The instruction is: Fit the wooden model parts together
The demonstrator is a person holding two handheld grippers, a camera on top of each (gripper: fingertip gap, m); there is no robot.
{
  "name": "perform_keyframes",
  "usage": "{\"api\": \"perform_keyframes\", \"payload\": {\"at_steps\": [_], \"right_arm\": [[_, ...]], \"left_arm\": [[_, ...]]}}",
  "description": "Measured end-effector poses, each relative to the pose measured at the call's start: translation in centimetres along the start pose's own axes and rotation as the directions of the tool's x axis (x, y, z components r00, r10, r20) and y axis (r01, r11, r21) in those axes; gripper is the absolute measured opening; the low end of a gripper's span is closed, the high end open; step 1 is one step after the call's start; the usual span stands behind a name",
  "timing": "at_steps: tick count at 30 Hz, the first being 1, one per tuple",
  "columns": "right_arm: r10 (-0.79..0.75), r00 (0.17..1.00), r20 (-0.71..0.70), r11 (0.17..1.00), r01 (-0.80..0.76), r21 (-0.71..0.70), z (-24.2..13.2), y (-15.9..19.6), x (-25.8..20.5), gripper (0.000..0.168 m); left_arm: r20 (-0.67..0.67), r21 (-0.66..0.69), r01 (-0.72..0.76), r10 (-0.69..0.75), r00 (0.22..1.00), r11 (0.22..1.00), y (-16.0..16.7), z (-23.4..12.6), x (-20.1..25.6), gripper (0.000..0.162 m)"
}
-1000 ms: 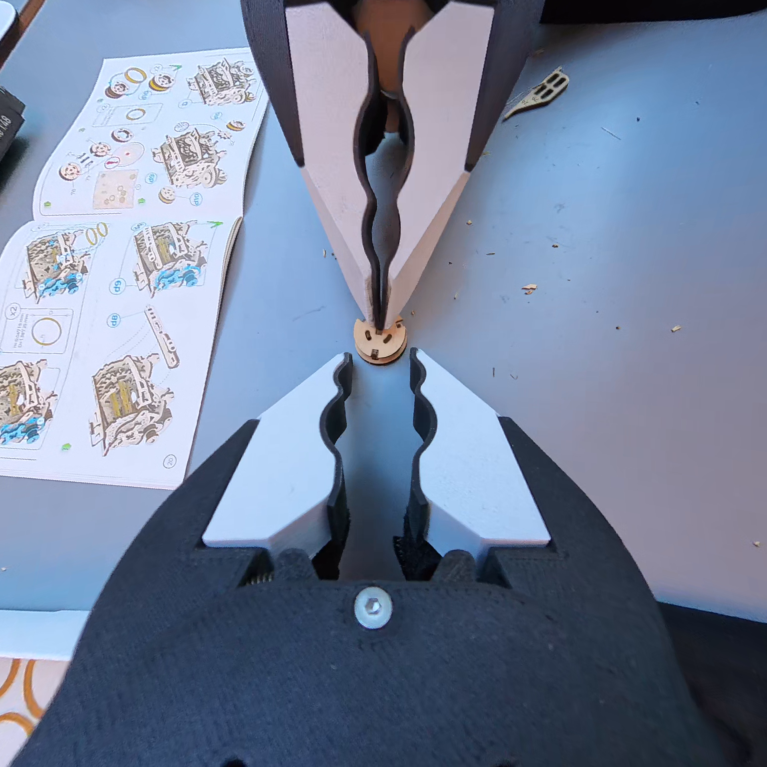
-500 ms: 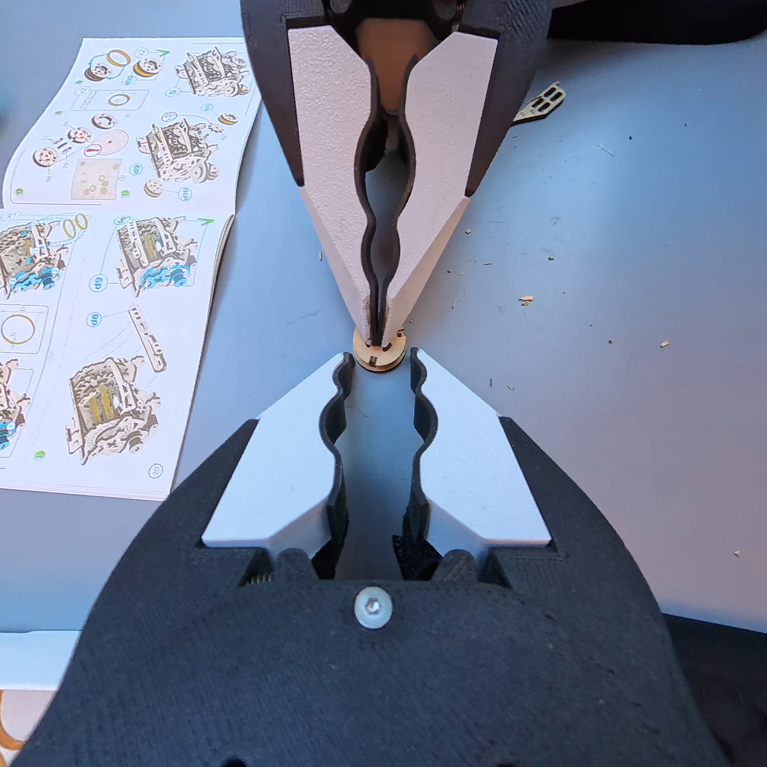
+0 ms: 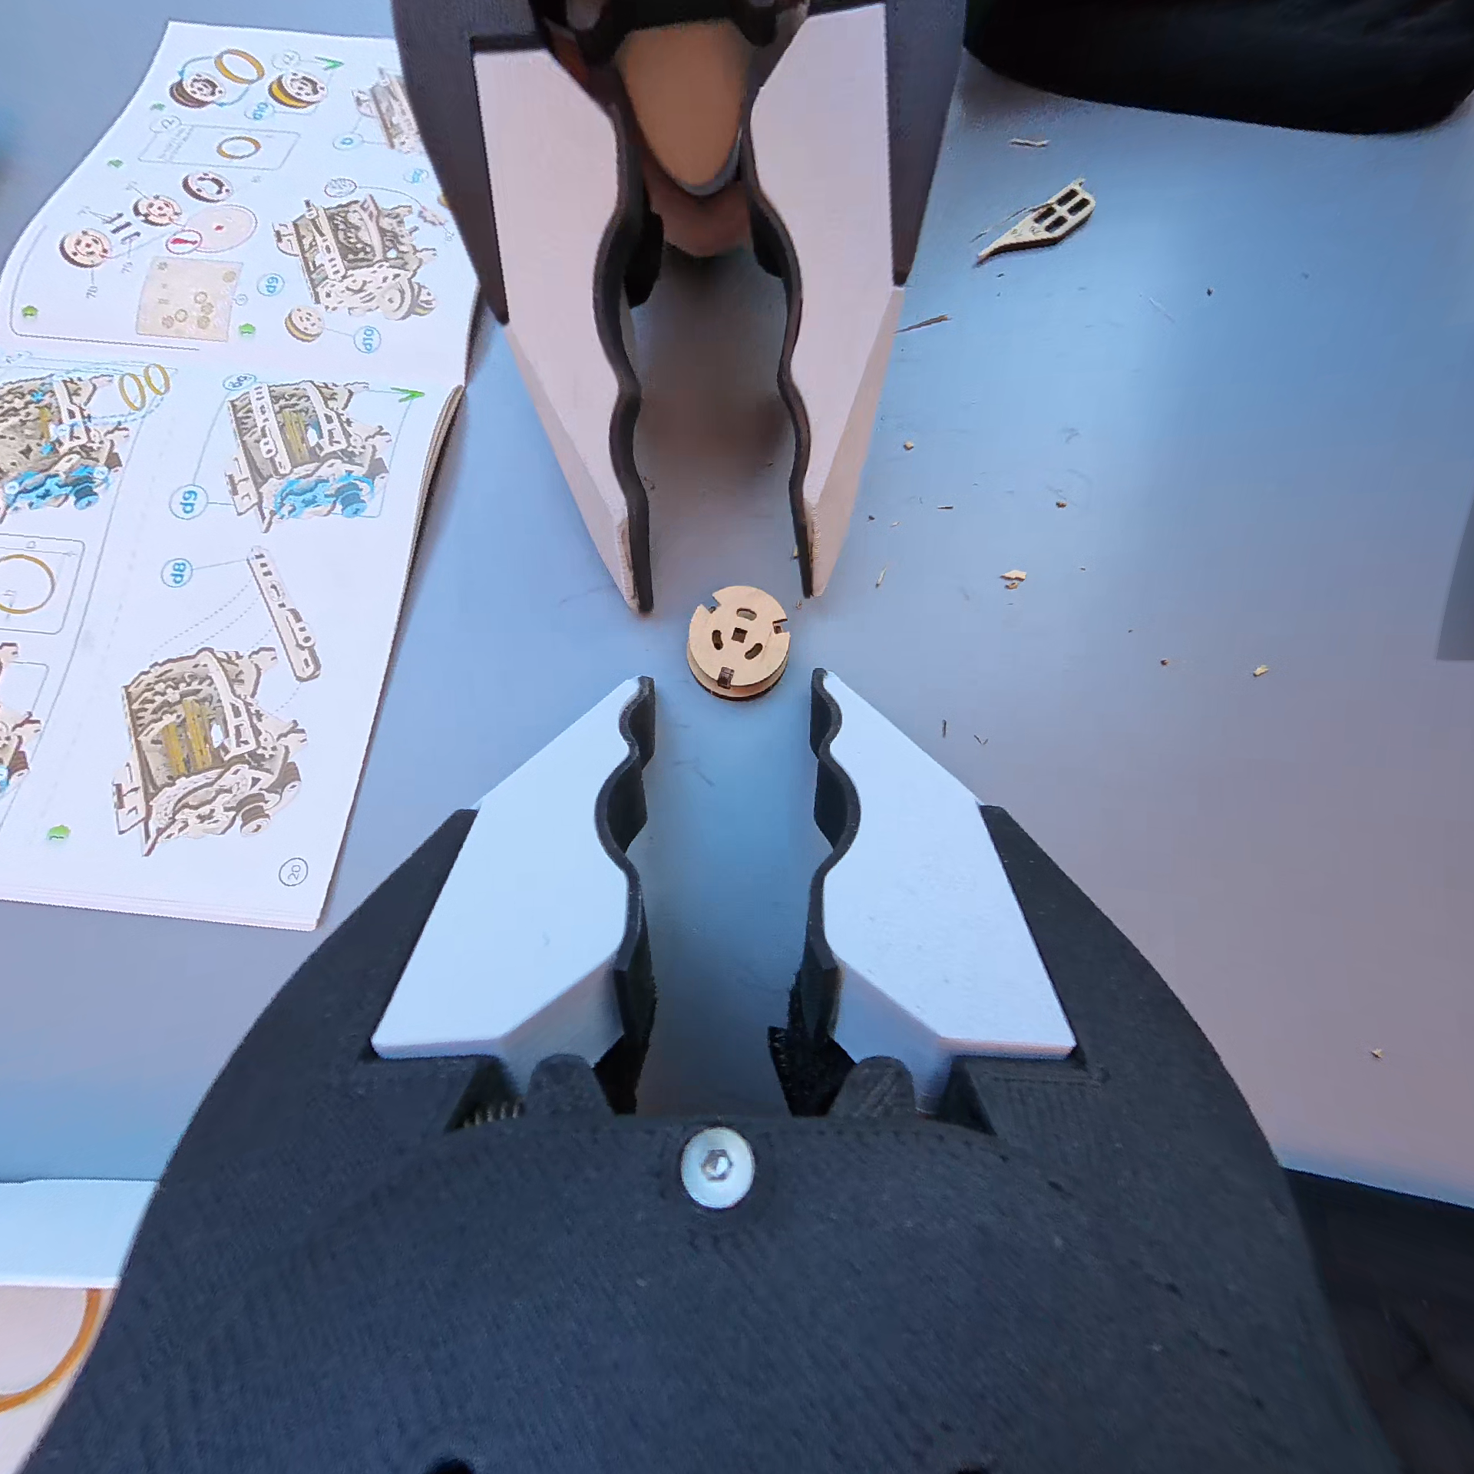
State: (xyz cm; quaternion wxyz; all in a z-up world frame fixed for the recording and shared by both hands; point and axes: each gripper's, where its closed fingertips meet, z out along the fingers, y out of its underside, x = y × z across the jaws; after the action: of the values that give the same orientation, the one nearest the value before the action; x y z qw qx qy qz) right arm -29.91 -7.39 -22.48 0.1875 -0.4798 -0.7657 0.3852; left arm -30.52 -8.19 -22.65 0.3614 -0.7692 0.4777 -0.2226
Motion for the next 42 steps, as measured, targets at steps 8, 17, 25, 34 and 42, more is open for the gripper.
{"api": "perform_keyframes", "payload": {"at_steps": [8,17,25,34,42], "right_arm": [[0.019,0.983,0.182,0.999,-0.013,-0.036,0.07,-0.54,0.26,0.039],[0.032,0.973,0.230,0.998,-0.017,-0.064,0.36,-0.57,0.17,0.031],[0.021,0.972,0.233,0.998,-0.006,-0.066,0.79,-0.74,-0.35,0.027],[0.019,0.973,0.228,0.998,-0.003,-0.070,0.78,-0.69,-0.50,0.026],[0.016,0.974,0.226,0.998,0.000,-0.071,0.79,-0.68,-0.51,0.025]], "left_arm": [[-0.036,0.008,0.051,-0.050,0.998,0.999,0.05,-0.28,0.14,0.034],[-0.044,0.005,0.090,-0.090,0.995,0.996,-0.08,-0.24,0.09,0.032],[-0.087,0.009,0.127,-0.126,0.988,0.992,-0.41,0.04,0.31,0.025],[-0.082,0.010,0.116,-0.115,0.990,0.993,-0.45,0.14,0.34,0.024],[-0.097,0.010,0.127,-0.125,0.987,0.992,-0.46,0.15,0.38,0.023]]}}
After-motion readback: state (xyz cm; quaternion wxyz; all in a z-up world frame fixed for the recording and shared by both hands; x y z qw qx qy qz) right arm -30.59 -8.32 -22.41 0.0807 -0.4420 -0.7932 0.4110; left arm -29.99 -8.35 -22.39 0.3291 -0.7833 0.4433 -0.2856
